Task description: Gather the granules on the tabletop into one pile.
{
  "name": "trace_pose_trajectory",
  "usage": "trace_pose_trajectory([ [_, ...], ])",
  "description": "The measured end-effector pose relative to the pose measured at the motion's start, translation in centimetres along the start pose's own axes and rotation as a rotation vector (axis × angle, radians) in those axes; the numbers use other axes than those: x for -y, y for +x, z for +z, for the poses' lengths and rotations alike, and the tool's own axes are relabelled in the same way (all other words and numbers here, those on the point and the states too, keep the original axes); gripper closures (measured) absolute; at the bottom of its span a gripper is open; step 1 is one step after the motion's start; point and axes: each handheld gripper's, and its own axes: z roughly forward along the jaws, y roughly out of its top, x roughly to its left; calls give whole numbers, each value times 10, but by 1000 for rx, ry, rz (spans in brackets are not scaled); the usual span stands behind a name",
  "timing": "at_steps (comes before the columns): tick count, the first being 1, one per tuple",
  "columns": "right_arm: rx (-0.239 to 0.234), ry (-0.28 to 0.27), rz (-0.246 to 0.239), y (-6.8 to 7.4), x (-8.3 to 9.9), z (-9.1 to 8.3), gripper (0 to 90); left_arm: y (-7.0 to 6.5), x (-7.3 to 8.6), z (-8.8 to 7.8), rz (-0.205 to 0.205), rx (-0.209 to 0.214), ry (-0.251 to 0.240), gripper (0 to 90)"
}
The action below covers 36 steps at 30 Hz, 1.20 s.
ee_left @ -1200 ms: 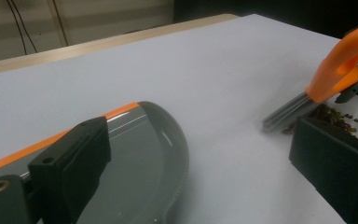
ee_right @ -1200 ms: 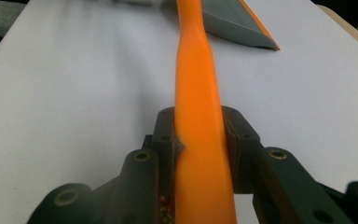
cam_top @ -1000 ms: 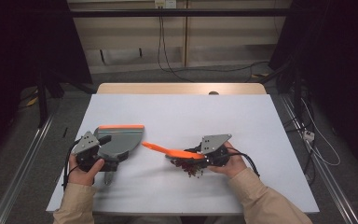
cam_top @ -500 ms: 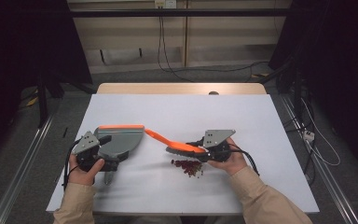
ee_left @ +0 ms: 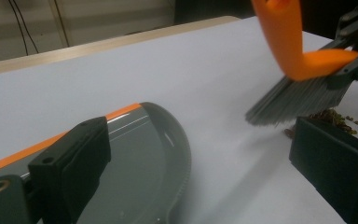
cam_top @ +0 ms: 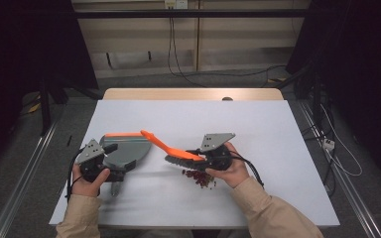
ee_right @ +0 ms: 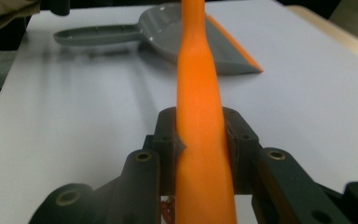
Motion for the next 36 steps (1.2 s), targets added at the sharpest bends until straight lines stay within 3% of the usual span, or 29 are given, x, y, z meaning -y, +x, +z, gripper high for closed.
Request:
trace_pose_trajectory([
  [2,-19,27,8,-1,1,5,710,2,0,-1,0,-2,-2,54],
  [4,-16,63,-15,0,2,7,710,3,0,-2,-5,-6,-2,54],
  [6,-28,85,11,-1,4,9,710,3,0,-2,-4,-7,-2,54],
  [15,-45,124,1,-2,6,-2,710,1,0,0,-4,-8,-1,54],
  [18,-34,111,13,-2,8,-7,710,1,0,0,2,-7,1,54],
  [20,-47,71,59,-4,8,-9,710,1,0,0,6,-7,2,54],
  [23,-35,21,88,-4,4,-10,710,1,-1,-1,1,-9,-1,54],
  [26,-19,-23,152,-2,-1,-8,710,2,-1,-2,2,-14,-8,54],
  [31,21,-69,262,14,-8,2,710,3,-2,-4,1,-18,-13,54],
  [34,23,-95,362,26,-5,13,710,2,-2,-5,5,-16,-14,54],
  [36,45,-92,402,31,-2,19,710,2,-2,-5,4,-17,-18,54],
])
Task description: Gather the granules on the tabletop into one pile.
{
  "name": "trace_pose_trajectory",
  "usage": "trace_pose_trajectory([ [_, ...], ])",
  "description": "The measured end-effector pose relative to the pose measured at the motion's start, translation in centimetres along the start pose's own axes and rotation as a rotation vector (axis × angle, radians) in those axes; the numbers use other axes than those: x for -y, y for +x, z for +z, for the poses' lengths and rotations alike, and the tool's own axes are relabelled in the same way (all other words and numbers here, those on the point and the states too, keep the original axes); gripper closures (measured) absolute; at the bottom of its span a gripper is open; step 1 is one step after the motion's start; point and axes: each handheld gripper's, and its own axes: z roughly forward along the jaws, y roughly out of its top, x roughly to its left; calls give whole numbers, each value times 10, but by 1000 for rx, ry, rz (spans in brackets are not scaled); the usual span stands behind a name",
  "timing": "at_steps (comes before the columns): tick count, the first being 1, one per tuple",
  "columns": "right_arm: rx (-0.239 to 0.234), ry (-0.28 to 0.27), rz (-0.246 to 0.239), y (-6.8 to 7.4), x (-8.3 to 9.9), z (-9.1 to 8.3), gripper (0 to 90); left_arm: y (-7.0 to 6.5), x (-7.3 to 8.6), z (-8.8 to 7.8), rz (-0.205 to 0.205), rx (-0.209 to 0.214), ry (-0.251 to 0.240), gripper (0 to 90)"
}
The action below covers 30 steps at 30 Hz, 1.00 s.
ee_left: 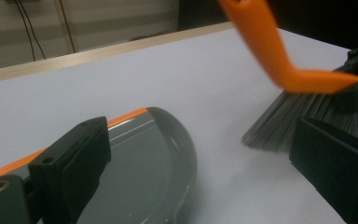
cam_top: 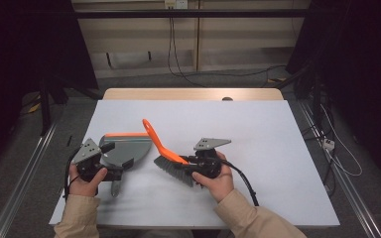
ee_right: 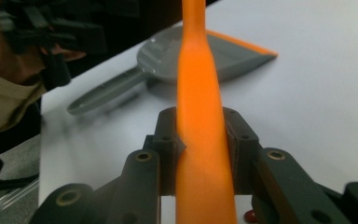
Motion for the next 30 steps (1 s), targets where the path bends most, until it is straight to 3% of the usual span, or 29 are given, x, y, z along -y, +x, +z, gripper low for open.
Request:
trace_pose_trajectory([
  [3,50,48,13,2,9,10,710,0,0,0,1,0,-1,54],
  [5,77,55,51,-2,12,10,710,0,0,-1,4,-1,-1,54],
  [8,137,69,90,-12,12,2,710,0,0,0,3,0,-1,54],
  [11,151,64,150,-21,16,-9,710,-1,0,1,7,2,4,54],
  [14,176,68,160,-22,18,-17,710,-2,0,2,9,2,7,54],
  [17,174,58,168,-23,20,-20,711,-3,0,3,15,3,8,54],
  [24,114,10,228,-25,17,-25,711,-3,0,2,13,2,8,54],
  [27,100,-16,213,-24,9,-27,711,-3,0,3,18,3,10,54],
  [30,116,-47,181,-25,0,-27,710,-2,0,3,18,3,11,54],
])
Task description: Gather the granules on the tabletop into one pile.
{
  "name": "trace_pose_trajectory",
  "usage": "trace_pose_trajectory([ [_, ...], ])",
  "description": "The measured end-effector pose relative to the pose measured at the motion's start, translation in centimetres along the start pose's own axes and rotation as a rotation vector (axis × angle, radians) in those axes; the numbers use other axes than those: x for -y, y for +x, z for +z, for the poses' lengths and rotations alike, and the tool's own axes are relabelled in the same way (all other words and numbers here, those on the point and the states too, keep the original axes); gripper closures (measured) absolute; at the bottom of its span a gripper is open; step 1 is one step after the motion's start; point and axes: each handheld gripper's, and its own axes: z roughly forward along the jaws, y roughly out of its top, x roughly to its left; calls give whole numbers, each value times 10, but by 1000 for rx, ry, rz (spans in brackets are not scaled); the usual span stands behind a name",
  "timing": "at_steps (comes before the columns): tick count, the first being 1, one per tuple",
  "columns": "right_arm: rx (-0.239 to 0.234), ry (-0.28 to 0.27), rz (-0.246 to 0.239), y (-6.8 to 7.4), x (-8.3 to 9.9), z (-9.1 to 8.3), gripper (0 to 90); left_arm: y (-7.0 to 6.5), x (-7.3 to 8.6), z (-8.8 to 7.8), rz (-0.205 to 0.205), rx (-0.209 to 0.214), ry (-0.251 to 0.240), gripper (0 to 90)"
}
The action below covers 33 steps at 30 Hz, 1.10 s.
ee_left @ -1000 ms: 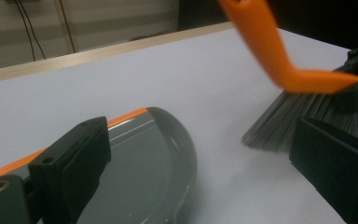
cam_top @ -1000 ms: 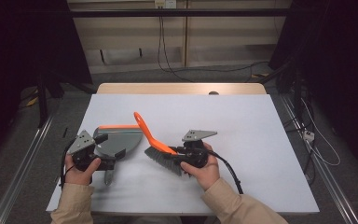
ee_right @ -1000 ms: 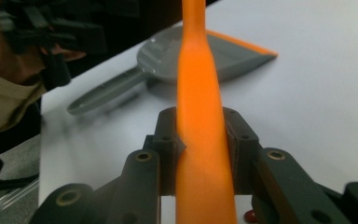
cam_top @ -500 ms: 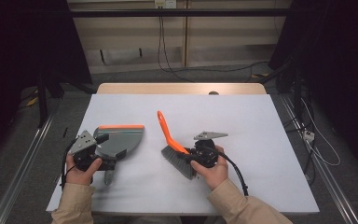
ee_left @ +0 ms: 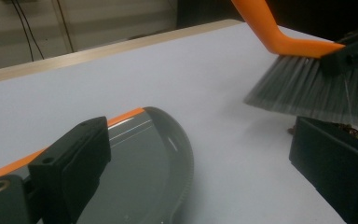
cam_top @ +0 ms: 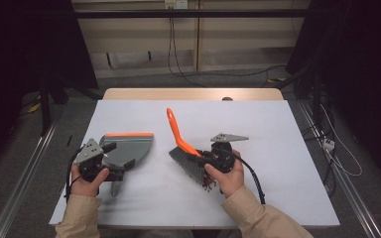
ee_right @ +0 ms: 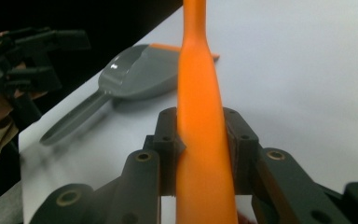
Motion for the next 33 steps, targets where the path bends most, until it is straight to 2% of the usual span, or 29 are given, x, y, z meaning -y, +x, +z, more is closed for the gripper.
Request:
trace_pose_trajectory([
  [3,4,-17,-9,-2,-7,9,710,0,0,0,-3,1,1,54],
  [10,52,-5,-103,-2,-18,50,710,3,1,-1,-17,-4,-5,54],
  [14,45,-23,-120,1,-20,65,710,5,2,-1,-15,-4,0,54],
  [15,55,-23,-142,3,-22,70,710,6,2,-1,-9,-6,2,54],
  [16,55,-17,-165,4,-22,73,711,6,2,-1,-14,-5,-1,54],
  [18,51,4,-170,5,-21,78,710,5,2,-2,-19,-4,-8,54],
  [21,57,38,-205,5,-15,79,710,6,2,-3,-11,-7,-5,54],
  [25,43,44,-228,6,-13,70,711,5,2,-3,-15,-7,-5,54],
  [28,50,69,-267,7,-10,64,711,4,2,-2,-15,-6,-5,54],
  [31,52,65,-275,4,-7,58,711,3,2,-2,-17,-6,-5,54],
  [33,33,48,-247,1,-8,54,710,3,2,-2,-11,-7,0,54],
])
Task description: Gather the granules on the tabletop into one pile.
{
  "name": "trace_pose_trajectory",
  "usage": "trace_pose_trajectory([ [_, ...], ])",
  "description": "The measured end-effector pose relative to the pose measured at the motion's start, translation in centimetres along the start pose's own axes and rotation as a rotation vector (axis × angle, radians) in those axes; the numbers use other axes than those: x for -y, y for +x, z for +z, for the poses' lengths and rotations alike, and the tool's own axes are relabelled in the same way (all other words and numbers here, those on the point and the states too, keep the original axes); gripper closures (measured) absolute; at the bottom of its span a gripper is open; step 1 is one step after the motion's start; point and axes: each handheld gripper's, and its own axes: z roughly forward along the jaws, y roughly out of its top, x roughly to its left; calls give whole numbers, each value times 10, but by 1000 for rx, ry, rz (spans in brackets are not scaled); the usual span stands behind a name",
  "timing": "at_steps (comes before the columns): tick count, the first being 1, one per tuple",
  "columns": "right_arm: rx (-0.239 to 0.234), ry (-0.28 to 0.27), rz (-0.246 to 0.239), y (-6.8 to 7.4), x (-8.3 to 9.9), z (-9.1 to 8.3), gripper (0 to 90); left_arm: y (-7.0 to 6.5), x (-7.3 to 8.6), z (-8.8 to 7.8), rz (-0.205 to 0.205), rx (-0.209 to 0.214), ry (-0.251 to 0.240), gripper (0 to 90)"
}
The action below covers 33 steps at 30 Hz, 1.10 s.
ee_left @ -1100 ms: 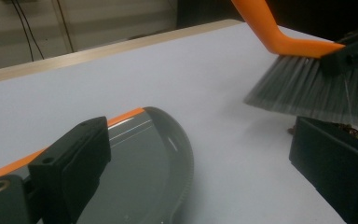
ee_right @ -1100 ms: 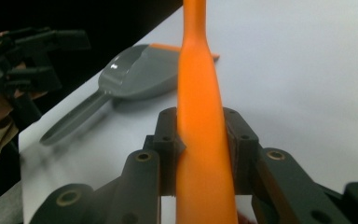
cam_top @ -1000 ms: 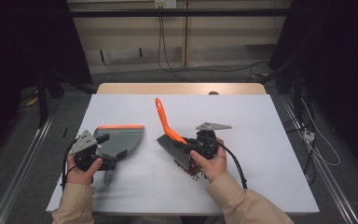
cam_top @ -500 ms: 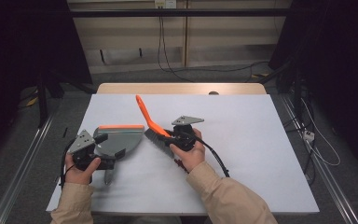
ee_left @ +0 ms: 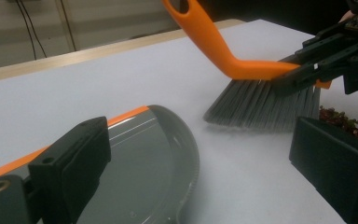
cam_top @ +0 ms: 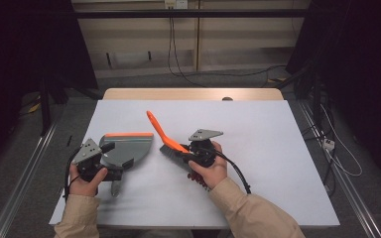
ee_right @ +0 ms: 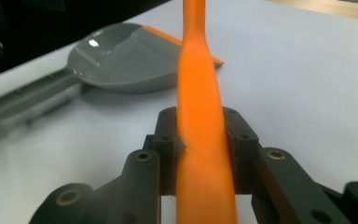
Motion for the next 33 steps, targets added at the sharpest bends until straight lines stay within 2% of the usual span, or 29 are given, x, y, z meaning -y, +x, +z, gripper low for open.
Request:
trace_pose_trajectory([
  [6,-50,-93,63,-1,-10,-11,710,-1,-1,-1,6,3,3,54],
  [9,-66,-129,74,0,-17,-18,710,-2,-1,0,11,2,8,54],
  [12,-58,-142,58,-1,-22,-29,710,-5,-1,0,16,9,16,54],
  [16,-37,-135,38,-8,-21,-45,710,-7,-2,0,28,16,32,54],
  [23,34,-86,15,-28,-4,-75,710,-11,0,0,7,19,49,54],
  [29,94,-44,-1,-46,13,-94,710,-14,2,2,17,5,83,54],
  [33,126,-29,-2,-54,22,-104,710,-16,5,2,6,-12,106,54],
])
